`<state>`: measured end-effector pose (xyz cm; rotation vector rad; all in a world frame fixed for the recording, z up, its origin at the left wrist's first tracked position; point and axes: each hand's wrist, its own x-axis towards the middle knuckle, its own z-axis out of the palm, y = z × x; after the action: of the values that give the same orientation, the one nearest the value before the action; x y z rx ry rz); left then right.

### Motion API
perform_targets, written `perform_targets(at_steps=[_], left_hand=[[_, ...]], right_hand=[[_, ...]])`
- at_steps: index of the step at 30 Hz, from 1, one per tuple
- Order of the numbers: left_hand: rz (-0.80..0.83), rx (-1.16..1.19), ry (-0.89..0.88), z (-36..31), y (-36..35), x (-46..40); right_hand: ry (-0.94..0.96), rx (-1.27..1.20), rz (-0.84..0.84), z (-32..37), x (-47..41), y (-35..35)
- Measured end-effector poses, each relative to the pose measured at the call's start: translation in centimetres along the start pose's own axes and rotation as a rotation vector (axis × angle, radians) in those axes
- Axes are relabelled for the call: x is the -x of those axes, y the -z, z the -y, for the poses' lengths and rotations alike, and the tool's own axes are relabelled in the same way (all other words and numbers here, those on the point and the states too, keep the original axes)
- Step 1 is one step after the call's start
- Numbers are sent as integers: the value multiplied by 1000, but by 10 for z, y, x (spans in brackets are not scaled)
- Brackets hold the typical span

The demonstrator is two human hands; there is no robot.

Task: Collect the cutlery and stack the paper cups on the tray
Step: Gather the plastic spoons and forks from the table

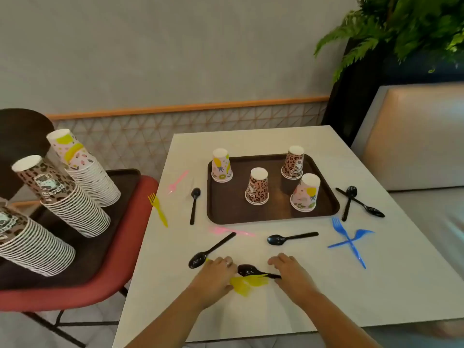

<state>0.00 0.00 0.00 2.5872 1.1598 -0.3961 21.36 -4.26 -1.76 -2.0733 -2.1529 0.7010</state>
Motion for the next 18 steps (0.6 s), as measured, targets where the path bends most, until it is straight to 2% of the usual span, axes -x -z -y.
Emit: perform_targets(at_steps=[4, 10, 14, 18], left_hand=[[-67, 24, 32, 0, -4, -11], [-135, 255, 92, 7, -10, -17], [-287, 477, 126, 7, -2, -14], [-480, 641, 239, 4, 18, -10]], right_hand=[[-24, 7, -71, 1, -5, -3], [-40, -28, -134, -3, -5, -10], [-146, -215, -236, -1, -4, -9], [-237, -556, -422, 22, -3, 2]])
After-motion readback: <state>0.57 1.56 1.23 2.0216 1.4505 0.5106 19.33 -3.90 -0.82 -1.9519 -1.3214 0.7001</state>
